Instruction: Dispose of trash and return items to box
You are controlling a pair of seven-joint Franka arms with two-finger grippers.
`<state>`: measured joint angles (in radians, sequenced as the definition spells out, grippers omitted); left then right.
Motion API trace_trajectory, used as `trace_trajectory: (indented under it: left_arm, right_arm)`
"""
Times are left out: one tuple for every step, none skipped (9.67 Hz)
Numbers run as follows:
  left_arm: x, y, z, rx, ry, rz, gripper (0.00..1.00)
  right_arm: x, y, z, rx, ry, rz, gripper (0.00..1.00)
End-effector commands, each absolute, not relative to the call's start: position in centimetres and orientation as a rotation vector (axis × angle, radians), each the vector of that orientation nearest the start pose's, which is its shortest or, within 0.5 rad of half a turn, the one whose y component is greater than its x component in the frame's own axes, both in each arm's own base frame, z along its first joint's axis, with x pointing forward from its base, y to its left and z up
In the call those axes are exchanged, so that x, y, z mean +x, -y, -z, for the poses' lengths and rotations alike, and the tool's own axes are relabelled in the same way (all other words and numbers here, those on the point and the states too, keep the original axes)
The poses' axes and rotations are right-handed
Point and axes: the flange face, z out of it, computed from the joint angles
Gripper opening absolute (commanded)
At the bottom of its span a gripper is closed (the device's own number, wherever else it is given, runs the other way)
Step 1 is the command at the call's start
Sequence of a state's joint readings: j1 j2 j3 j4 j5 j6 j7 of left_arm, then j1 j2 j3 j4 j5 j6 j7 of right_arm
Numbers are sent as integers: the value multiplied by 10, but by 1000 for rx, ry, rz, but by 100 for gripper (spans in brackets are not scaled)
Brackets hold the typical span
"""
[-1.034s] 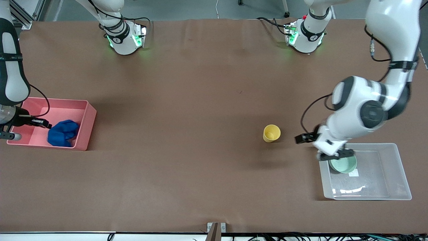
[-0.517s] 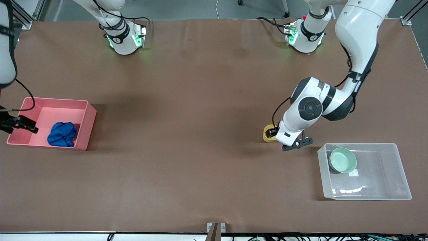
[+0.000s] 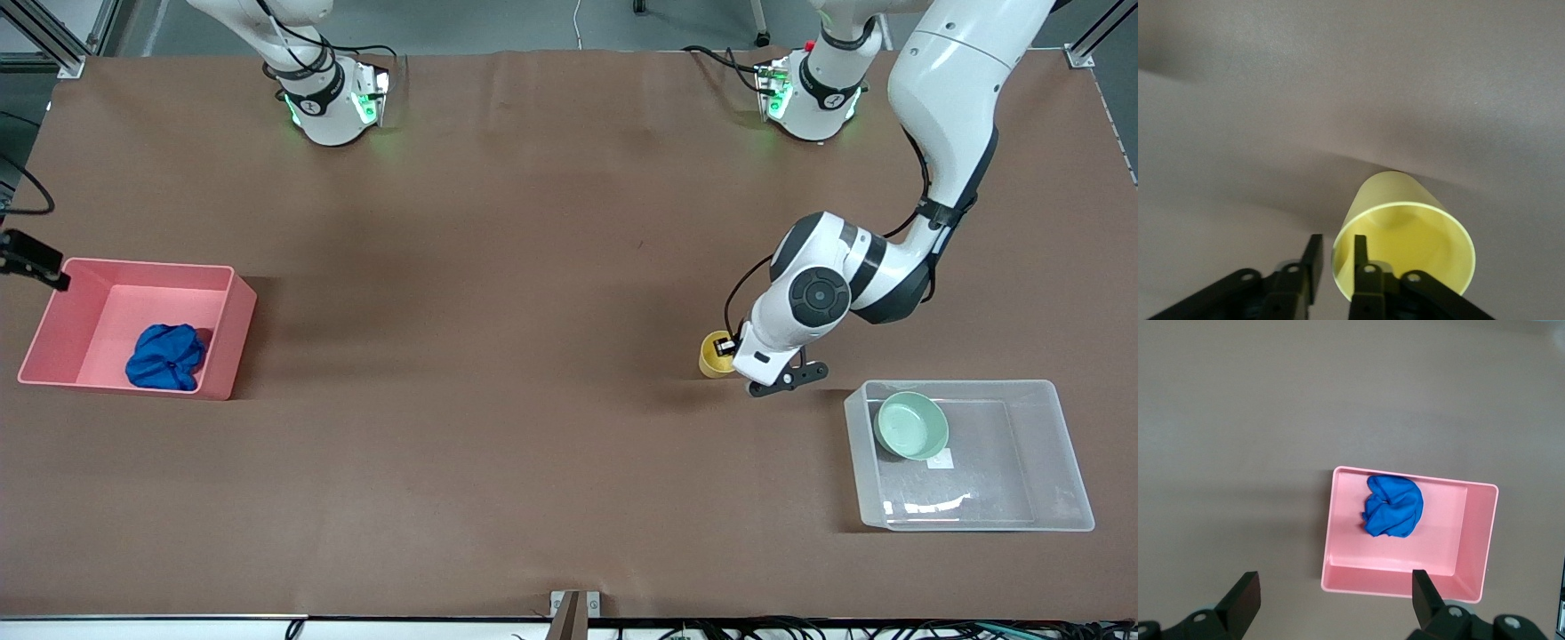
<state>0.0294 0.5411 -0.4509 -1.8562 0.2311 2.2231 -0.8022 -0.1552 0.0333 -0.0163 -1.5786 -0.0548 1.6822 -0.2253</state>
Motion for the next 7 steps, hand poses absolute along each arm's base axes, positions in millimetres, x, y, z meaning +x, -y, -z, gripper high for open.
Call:
trace_trajectory:
  left_arm:
    - [597, 227, -255, -3094, 451, -127, 0]
    - [609, 217, -284, -3106, 476, -45, 0]
    - [627, 199, -317, -3120, 498, 47, 0]
    - [640, 179, -343, -3120, 482, 89, 0]
    - [654, 160, -368, -3120, 426, 112, 0]
    - [669, 127, -392, -3116, 350, 122, 0]
    - [683, 88, -408, -3119, 240, 138, 0]
  right_arm:
    - [543, 84, -637, -3223, 67, 79, 100]
    - [535, 78, -641, -3221, 80, 62, 100]
    - [527, 72, -644, -3220, 91, 60, 100]
    - [524, 70, -644, -3218, 92, 29, 100]
    - [523, 59, -643, -3213, 118, 2, 100]
    - [526, 50, -646, -3213, 103, 19, 100]
    - [529, 42, -650, -3215, 81, 41, 100]
